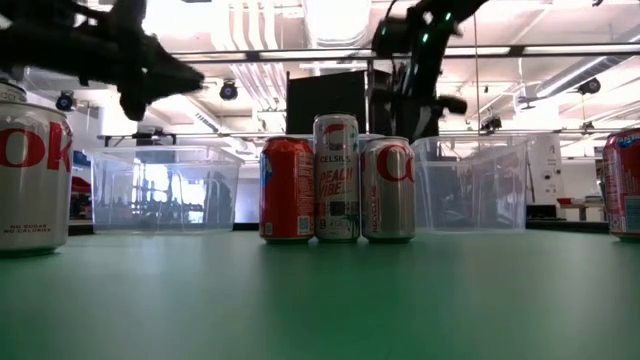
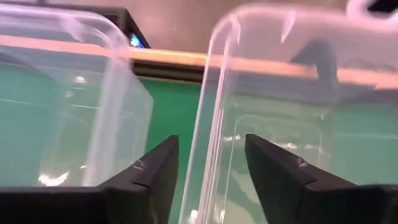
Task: Sort soda cans
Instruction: Adjust the right transparent bin, then adjust the left transparent bin
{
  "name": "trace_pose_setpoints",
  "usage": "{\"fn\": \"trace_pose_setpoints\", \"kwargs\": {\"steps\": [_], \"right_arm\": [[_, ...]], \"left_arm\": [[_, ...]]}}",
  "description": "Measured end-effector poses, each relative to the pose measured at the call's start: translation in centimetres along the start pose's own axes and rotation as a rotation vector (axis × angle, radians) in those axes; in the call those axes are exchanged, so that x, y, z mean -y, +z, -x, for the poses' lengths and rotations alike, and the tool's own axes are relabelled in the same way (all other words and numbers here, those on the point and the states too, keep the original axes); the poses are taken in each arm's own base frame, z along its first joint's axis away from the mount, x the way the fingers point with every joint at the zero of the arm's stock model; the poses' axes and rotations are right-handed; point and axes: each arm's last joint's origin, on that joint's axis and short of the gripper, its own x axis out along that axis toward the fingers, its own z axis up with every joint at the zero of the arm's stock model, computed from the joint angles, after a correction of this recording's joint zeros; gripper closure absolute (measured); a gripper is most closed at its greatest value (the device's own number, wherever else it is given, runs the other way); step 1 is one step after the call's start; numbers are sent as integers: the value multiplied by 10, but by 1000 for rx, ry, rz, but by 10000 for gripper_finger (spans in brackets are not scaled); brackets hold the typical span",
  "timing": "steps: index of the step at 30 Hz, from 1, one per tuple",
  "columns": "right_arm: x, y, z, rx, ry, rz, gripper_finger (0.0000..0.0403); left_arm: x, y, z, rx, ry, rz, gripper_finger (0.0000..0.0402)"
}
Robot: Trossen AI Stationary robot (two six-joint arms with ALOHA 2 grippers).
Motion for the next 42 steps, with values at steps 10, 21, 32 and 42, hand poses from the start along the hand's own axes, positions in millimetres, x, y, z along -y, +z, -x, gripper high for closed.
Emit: {"fn": "trace_pose_setpoints", "kwargs": {"steps": [10,21,32,42], "right_arm": [[-11,-34,100,194,188,316,148],[-13,-76,141,167,262,573,102],[-3,-120,136,10,175,713,107],[10,-162,119,-60,143,733,100]], "left_arm": [[8,101,-30,-287,514,-29,219],[-27,136,-125,-714,600,-9,201],[-86,109,-181,-1011,725,135,201],[-103,77,-201,-1166,719,31,269]]}}
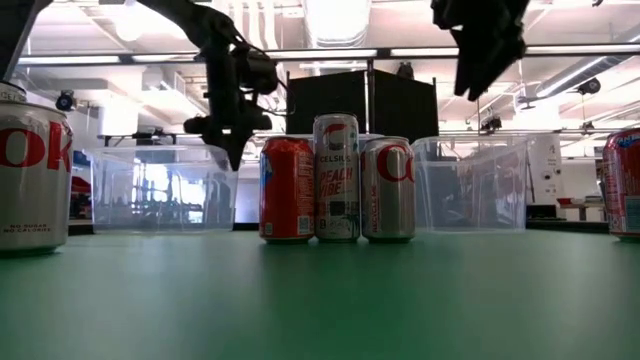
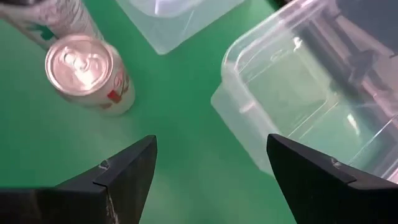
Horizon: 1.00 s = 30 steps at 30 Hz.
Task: Sort soda cans
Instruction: Adjust the left transparent bin
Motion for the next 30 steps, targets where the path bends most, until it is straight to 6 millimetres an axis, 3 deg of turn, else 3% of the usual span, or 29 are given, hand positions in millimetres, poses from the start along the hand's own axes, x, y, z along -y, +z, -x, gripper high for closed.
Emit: {"fn": "trace_pose_setpoints", "kwargs": {"steps": [5,13,19,24,30], "right_arm": [[-2,-14,3,2,18,0,98],[4,-18,15,56,47,16,118],[3,-15,17,113,61,60,130],[0,-14,13,107,58,63,133],[-5,-10,9,117,65,55,120]], "left_arm": [[3,-9,11,-39,-37,-67,378],[15,-60,62,-118,-29,-480,392],[29,-98,83,38,-66,-771,391],[25,-125,78,72,-84,-862,391],[19,-145,53,139,-90,-960,391]]}}
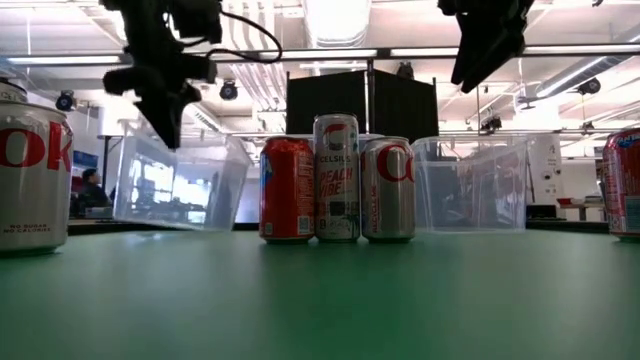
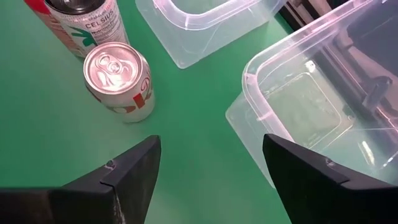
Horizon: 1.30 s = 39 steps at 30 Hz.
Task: Sort soda cans
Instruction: Adjust the left transparent bin
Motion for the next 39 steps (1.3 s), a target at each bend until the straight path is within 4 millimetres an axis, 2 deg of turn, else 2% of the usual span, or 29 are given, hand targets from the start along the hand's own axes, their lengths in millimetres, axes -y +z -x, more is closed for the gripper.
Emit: {"fn": "trace_pose_setpoints", "kwargs": {"steps": [7,17,24,31,39], "right_arm": [[-2,3,-1,22,13,-17,102],[-4,4,-3,35,22,-47,93],[-5,3,-3,29,31,-52,97],[-5,3,-3,29,30,-44,69],[-5,3,-3,28,29,-40,40]], "left_arm": [[6,-4,-15,77,-17,-50,391],[3,-1,-19,91,34,-25,386],[3,-1,-20,74,36,-29,354],[2,-1,-20,65,63,-19,333],[-6,8,2,102,82,31,278]]}}
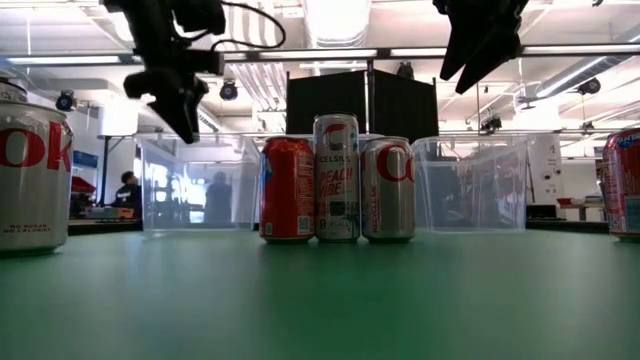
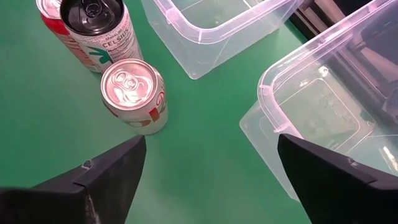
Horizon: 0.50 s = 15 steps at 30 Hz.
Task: Sort soda cans
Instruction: Adjust the left transparent bin
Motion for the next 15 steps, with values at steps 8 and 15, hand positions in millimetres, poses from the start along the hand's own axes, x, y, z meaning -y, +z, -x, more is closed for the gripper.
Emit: {"fn": "trace_pose_setpoints", "kwargs": {"steps": [8,15], "right_arm": [[0,0,0,-3,-1,2,39],[1,0,1,-2,0,59,39]], "left_arm": [[-6,6,22,21,-60,26,225],[-10,13,36,87,-108,98,219]]}}
